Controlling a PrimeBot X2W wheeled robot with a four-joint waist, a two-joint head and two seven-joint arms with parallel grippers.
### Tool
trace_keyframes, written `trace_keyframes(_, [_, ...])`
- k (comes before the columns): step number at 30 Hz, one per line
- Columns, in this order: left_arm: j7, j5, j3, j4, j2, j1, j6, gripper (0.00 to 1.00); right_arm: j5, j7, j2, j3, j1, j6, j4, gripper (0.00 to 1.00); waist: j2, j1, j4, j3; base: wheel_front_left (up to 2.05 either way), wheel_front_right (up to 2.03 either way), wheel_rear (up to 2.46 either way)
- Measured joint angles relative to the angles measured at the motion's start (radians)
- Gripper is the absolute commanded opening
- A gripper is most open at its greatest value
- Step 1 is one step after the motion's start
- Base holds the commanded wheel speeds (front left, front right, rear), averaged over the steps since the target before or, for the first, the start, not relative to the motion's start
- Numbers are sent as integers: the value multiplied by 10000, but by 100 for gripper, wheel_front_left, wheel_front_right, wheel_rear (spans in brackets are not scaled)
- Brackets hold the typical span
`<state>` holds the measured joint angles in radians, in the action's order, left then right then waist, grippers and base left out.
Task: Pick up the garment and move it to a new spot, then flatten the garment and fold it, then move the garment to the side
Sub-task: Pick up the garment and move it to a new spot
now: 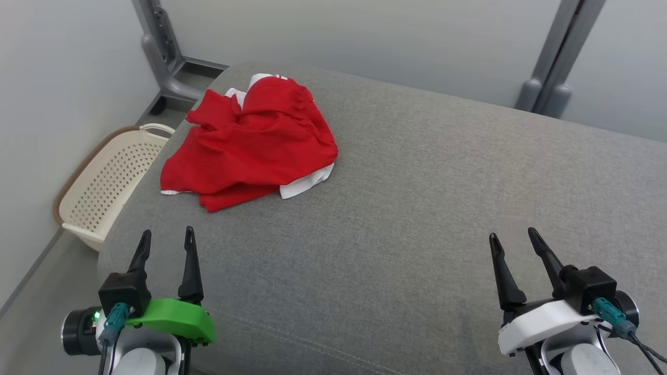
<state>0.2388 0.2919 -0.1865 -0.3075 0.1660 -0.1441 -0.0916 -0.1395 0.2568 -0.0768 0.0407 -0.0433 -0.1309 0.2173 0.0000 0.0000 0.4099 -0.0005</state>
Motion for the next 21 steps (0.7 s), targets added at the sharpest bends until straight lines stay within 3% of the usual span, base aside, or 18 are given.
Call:
trace_keyframes(8, [-13, 136, 10, -4, 12, 8, -100, 100, 0, 2, 38, 71, -37, 0, 75, 100, 0, 0, 656, 80, 0, 0, 0])
trace_keyframes(21, [-13, 240, -25, -107, 4, -4, -226, 100, -117, 6, -31, 142, -85, 2, 163, 100, 0, 0, 649, 123, 0, 0, 0])
